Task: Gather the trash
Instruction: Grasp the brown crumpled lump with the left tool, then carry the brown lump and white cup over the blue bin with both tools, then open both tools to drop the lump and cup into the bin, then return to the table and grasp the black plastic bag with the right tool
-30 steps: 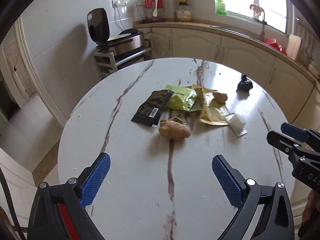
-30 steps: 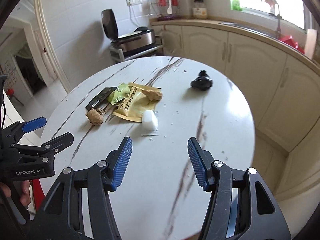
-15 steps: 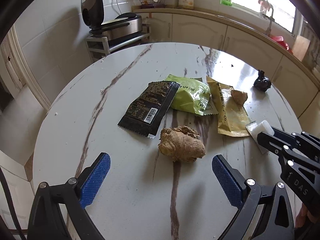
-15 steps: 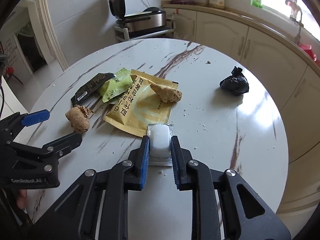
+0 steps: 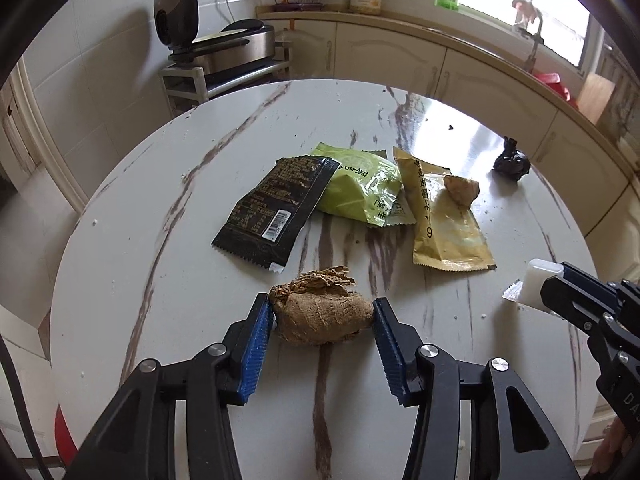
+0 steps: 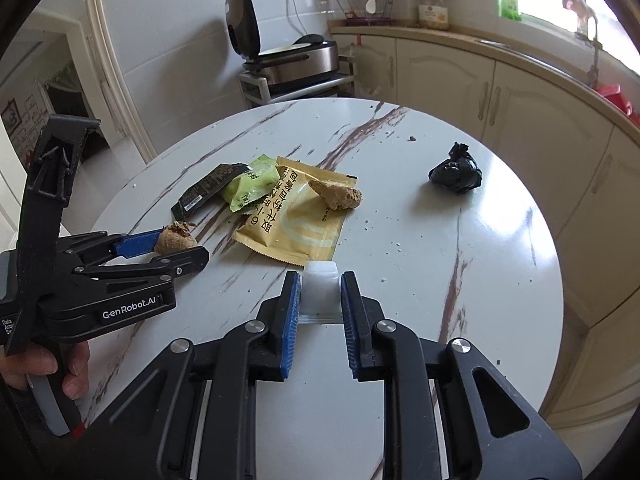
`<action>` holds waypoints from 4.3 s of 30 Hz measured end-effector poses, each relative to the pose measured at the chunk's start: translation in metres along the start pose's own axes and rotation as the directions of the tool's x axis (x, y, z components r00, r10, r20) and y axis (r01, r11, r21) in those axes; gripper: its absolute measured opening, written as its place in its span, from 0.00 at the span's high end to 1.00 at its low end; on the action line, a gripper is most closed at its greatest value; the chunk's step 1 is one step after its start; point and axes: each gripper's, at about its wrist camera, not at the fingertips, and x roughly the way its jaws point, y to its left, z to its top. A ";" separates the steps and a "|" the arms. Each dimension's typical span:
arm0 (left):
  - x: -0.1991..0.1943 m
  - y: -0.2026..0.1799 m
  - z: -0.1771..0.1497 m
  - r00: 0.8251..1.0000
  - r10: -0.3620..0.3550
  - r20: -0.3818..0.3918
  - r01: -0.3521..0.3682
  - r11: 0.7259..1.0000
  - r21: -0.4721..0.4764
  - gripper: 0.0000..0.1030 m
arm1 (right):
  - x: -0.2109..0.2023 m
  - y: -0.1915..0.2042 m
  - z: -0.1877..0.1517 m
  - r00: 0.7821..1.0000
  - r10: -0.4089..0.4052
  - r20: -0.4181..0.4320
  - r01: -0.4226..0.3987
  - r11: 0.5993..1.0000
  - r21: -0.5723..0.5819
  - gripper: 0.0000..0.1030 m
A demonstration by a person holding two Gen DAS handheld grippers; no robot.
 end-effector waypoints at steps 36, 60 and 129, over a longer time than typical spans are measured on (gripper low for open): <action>-0.083 -0.310 -0.082 0.959 -0.270 -0.089 0.279 0.843 0.460 0.55 | -0.143 -0.195 -0.152 0.971 -0.235 0.035 0.206 0.907 0.366 0.77; 0.029 -0.412 -0.104 0.962 -0.192 -0.195 0.270 0.779 0.566 0.27 | -0.165 -0.284 -0.230 0.928 -0.369 -0.050 0.328 0.745 0.580 0.57; -0.029 0.007 0.014 0.999 -0.045 0.016 0.043 0.992 0.115 0.58 | 0.009 -0.087 0.047 0.997 -0.075 0.005 0.073 0.983 0.169 0.69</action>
